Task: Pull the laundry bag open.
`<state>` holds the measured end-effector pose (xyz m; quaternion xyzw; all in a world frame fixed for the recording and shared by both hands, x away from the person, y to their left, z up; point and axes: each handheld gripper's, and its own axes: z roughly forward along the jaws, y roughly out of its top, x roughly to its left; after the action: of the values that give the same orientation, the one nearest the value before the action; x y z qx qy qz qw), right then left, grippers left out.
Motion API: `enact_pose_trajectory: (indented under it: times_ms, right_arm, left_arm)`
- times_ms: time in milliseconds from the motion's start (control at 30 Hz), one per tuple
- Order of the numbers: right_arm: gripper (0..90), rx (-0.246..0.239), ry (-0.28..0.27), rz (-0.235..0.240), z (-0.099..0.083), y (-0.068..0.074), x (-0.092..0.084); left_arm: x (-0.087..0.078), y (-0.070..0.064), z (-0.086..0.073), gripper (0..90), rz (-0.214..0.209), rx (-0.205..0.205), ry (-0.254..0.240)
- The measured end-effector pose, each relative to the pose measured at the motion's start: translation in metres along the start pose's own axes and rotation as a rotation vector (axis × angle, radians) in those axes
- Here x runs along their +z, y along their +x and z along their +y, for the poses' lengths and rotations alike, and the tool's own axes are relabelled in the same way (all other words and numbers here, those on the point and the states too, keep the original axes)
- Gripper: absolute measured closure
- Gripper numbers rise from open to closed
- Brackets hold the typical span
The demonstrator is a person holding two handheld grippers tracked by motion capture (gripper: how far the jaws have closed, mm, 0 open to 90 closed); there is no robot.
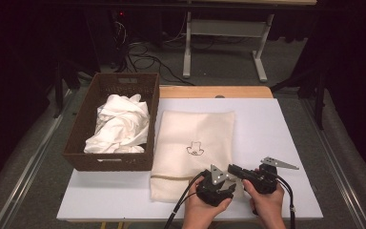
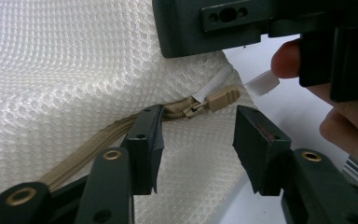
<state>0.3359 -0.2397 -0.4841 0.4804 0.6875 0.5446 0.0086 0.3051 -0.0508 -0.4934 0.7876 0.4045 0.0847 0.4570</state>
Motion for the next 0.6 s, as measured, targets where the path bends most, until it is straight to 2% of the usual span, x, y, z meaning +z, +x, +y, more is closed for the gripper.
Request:
enact_pose_trajectory:
  times_ms: [100,300,400,500,600]
  right_arm:
    - [87.6,0.004,-0.002,0.013,0.0003,0.0000,-0.0008]
    - [87.6,-0.001,0.009,0.031,-0.0002,0.0015,-0.0007]
    - [87.7,-0.011,0.010,0.021,0.0000,0.0017,-0.0014]
    - [87.7,-0.011,0.013,0.016,0.0005,-0.0003,-0.0021]
    - [87.7,-0.022,0.013,0.004,0.0005,-0.0010,-0.0024]
  left_arm:
    - [0.0001,-0.0038,0.0001,42.9,0.000,0.019,-0.010]
    - [0.0007,0.0006,0.0037,43.1,0.006,-0.019,-0.016]
    - [0.0003,0.0025,0.0035,49.0,0.005,-0.021,-0.017]
    - [-0.0036,0.0046,0.0037,51.7,-0.024,-0.007,-0.021]
    - [-0.0080,0.0054,0.0042,56.4,-0.043,-0.013,-0.038]
